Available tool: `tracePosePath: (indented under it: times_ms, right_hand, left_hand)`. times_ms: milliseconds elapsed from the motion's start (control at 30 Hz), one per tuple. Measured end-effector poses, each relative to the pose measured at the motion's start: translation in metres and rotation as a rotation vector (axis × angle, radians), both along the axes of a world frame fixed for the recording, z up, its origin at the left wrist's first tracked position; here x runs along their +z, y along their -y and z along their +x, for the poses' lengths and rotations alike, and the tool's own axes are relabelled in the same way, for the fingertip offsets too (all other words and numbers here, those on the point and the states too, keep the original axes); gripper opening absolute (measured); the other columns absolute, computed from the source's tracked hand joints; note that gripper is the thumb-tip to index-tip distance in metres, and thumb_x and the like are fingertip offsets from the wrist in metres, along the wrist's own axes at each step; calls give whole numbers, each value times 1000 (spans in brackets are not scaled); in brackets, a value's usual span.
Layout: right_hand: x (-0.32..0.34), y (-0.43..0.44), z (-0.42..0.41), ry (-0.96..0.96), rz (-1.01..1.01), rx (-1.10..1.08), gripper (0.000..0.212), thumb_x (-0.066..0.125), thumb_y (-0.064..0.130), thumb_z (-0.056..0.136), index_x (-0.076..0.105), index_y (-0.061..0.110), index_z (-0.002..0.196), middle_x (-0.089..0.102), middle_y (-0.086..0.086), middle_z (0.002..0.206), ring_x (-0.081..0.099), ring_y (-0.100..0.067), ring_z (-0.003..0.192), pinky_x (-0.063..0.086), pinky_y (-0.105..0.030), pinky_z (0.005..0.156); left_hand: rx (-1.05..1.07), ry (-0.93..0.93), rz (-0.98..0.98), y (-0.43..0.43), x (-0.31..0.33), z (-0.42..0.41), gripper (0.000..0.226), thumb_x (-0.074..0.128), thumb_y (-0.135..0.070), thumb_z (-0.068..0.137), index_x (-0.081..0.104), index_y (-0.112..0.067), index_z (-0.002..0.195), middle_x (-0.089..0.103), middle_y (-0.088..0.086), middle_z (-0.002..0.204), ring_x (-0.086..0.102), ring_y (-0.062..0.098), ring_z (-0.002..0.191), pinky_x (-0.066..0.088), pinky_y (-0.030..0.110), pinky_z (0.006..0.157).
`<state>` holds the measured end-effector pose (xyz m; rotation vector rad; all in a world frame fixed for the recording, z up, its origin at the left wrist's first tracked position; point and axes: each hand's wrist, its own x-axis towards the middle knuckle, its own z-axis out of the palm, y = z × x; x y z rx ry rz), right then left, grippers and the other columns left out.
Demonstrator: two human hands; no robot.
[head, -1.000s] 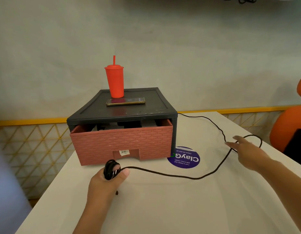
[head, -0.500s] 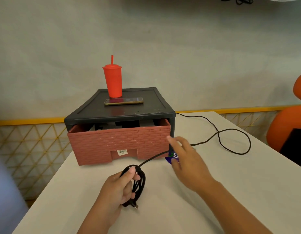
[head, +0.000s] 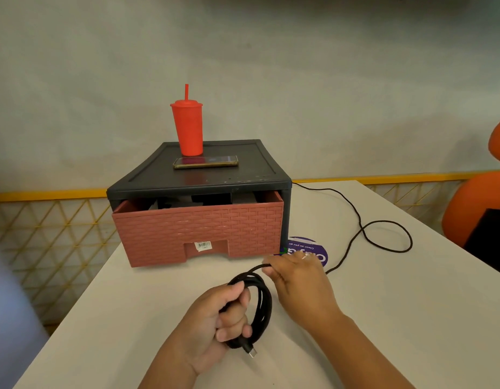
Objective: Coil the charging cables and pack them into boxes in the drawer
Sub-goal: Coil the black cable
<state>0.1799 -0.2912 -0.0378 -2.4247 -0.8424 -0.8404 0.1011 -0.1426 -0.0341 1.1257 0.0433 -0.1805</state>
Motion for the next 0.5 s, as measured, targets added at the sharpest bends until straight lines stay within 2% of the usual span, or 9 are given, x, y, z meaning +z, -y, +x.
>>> tracePosePath:
  times_ms: [67, 133, 167, 233, 267, 300, 367, 433, 500]
  right_hand:
    - [-1, 0, -2, -232, -67, 34, 42, 28, 44, 98, 62, 20, 102, 67, 2, 93, 61, -22, 84, 48, -35, 73]
    - [-6, 2, -4, -346, -168, 50, 36, 29, 40, 99, 54, 20, 116, 64, -1, 107, 57, -24, 98, 43, -33, 76]
    - [-8, 1, -7, -384, -207, 80, 35, 28, 38, 100, 51, 19, 118, 63, -4, 109, 57, -26, 100, 41, -33, 76]
    - [-9, -4, -12, -406, -285, 133, 34, 28, 36, 100, 49, 16, 118, 62, -11, 108, 55, -32, 100, 38, -34, 73]
    - [-10, -7, -15, -421, -313, 158, 34, 28, 36, 100, 49, 14, 116, 62, -13, 107, 55, -33, 98, 36, -35, 71]
    - [-11, -12, -17, -437, -340, 171, 34, 28, 36, 100, 49, 13, 114, 62, -15, 106, 55, -34, 97, 33, -35, 69]
    - [-13, -20, -23, -431, -386, 198, 33, 29, 34, 100, 49, 10, 111, 61, -17, 104, 55, -36, 94, 30, -34, 65]
    - [-12, -23, -27, -408, -411, 222, 31, 30, 31, 100, 49, 8, 108, 61, -18, 102, 55, -37, 91, 30, -34, 64]
    - [-11, -23, -28, -384, -445, 230, 31, 30, 29, 100, 50, 7, 106, 61, -17, 104, 54, -37, 91, 30, -34, 65]
  left_hand:
    - [-6, 17, -169, -2, 0, 2, 29, 74, -26, 65, 52, -7, 62, 22, -7, 33, 24, 7, 27, 45, 26, 47]
    - [-1, 82, -383, -10, -4, 6, 37, 88, -25, 50, 57, -8, 61, 28, -6, 34, 30, 8, 27, 50, 27, 49]
    - [-33, 142, -485, -17, -9, 11, 33, 87, -25, 57, 60, -8, 66, 34, -4, 37, 37, 10, 30, 53, 28, 56]
    - [-174, 285, -634, -25, -12, 17, 26, 50, -27, 95, 61, -4, 92, 46, 2, 54, 56, 16, 54, 48, 33, 87]
    - [-43, 316, -577, -30, -15, 18, 41, 25, -29, 103, 57, -2, 105, 46, 4, 64, 59, 20, 69, 39, 32, 99]
    - [96, 295, -533, -36, -21, 16, 51, 11, -30, 104, 53, -2, 112, 45, 5, 71, 59, 22, 78, 31, 32, 105]
    - [136, 315, -489, -42, -27, 15, 56, 5, -30, 103, 51, -1, 115, 54, 9, 79, 57, 23, 83, 27, 32, 107]
    - [148, 328, -463, -36, -19, 15, 47, 17, -26, 104, 55, 0, 110, 59, 9, 81, 57, 22, 80, 32, 33, 105]
    - [83, 360, -567, -30, -15, 20, 15, 60, -19, 87, 65, -5, 90, 55, 3, 66, 56, 17, 62, 49, 34, 89]
